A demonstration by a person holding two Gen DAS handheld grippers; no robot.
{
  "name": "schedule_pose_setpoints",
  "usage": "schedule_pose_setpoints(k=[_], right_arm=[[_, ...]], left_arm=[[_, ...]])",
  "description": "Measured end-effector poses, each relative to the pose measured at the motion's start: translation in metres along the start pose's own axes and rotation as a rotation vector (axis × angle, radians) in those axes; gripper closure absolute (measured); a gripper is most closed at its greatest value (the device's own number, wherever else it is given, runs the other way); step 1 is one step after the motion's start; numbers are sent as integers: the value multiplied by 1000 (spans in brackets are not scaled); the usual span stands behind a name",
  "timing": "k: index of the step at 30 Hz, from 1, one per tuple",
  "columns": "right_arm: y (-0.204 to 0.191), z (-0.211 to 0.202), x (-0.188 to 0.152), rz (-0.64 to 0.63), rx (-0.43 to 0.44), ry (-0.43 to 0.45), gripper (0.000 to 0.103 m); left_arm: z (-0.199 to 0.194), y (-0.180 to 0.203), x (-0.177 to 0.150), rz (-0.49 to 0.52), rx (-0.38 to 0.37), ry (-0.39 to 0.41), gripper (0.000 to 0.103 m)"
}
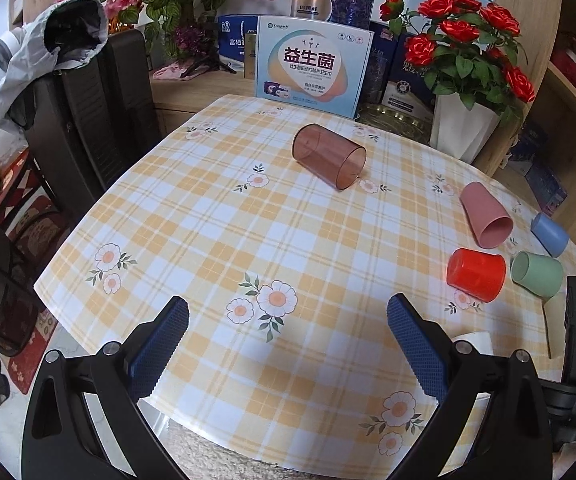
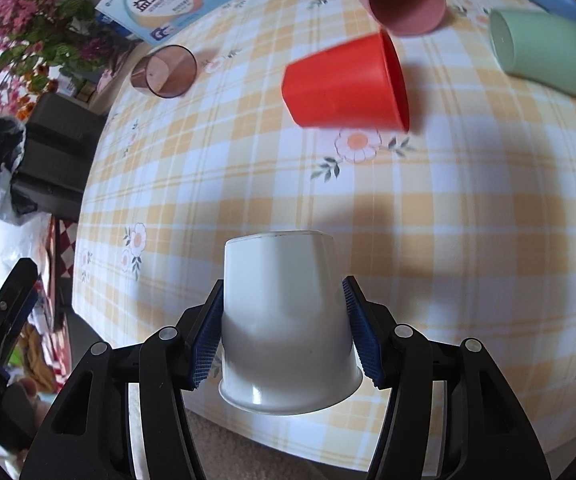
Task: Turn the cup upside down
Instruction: 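Lift the white cup with the right tool and carry it toward the left tool, then grasp the white cup with the left tool while the right tool releases it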
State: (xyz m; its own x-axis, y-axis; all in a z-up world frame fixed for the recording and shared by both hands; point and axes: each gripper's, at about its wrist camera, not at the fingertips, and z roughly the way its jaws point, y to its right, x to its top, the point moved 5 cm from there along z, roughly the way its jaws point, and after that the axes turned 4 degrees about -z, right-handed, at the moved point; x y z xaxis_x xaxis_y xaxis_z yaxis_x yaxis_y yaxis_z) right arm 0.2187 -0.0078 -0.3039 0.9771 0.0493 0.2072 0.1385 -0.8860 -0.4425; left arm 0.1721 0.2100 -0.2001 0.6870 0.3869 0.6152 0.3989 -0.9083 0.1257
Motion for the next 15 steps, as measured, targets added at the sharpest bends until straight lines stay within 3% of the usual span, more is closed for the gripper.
schedule_pose_setpoints(k=[7, 10, 11, 14, 15], right_arm=[[-2, 4, -1, 3, 41, -14, 46], [0, -8, 0, 16, 75, 13, 39], [1, -14, 0, 10, 77, 28, 30], [3, -39, 4, -31, 75, 116, 16], [3, -49, 4, -51, 89, 141, 16]], left_arm=[[1, 4, -1, 1, 0, -9, 6], [-1, 8, -1, 5, -13, -8, 6], [-2, 9, 0, 6, -16, -7, 6], [-6, 16, 0, 15, -34, -8, 6], [-7, 18, 0, 17, -41, -11, 6]])
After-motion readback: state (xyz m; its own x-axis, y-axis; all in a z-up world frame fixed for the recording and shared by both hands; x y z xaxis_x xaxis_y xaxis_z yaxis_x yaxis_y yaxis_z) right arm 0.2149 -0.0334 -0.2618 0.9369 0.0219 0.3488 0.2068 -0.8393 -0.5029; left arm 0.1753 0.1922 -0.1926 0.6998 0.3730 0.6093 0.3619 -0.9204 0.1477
